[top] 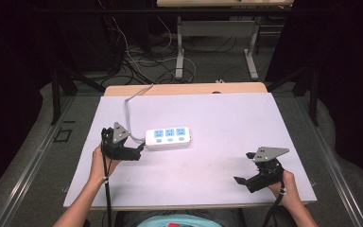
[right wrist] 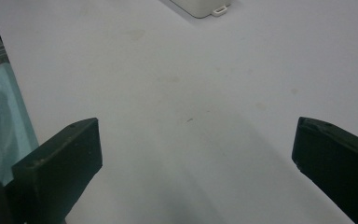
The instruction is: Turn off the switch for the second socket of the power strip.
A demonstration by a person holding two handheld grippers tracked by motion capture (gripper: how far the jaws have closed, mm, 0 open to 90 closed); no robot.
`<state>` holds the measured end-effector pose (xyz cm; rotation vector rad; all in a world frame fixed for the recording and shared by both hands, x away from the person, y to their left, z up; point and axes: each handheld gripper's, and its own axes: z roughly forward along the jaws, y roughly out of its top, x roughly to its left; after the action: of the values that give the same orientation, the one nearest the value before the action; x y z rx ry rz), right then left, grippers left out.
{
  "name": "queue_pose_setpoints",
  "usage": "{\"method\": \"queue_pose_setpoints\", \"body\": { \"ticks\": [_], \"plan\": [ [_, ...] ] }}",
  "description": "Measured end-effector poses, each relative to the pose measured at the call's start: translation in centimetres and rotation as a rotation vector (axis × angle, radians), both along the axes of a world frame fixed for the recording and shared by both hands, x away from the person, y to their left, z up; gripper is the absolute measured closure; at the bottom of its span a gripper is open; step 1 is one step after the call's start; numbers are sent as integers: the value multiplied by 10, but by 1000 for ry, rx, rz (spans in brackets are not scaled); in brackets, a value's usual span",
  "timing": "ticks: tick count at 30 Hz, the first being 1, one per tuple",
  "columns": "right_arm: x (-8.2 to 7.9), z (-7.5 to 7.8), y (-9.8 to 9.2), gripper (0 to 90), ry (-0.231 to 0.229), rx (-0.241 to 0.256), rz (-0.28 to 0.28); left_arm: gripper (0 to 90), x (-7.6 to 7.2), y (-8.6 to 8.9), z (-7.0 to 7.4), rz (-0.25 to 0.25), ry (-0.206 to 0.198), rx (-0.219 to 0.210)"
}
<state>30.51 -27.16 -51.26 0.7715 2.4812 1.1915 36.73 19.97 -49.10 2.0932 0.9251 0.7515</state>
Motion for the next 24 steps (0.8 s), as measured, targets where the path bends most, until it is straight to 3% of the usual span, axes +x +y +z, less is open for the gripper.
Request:
{"method": "queue_pose_setpoints", "body": {
  "ticks": [24],
  "plan": [
    [1, -1, 1, 11, 1, -1, -5, 9, 22, -16, -3, -29, 18, -7]
  ]
}}
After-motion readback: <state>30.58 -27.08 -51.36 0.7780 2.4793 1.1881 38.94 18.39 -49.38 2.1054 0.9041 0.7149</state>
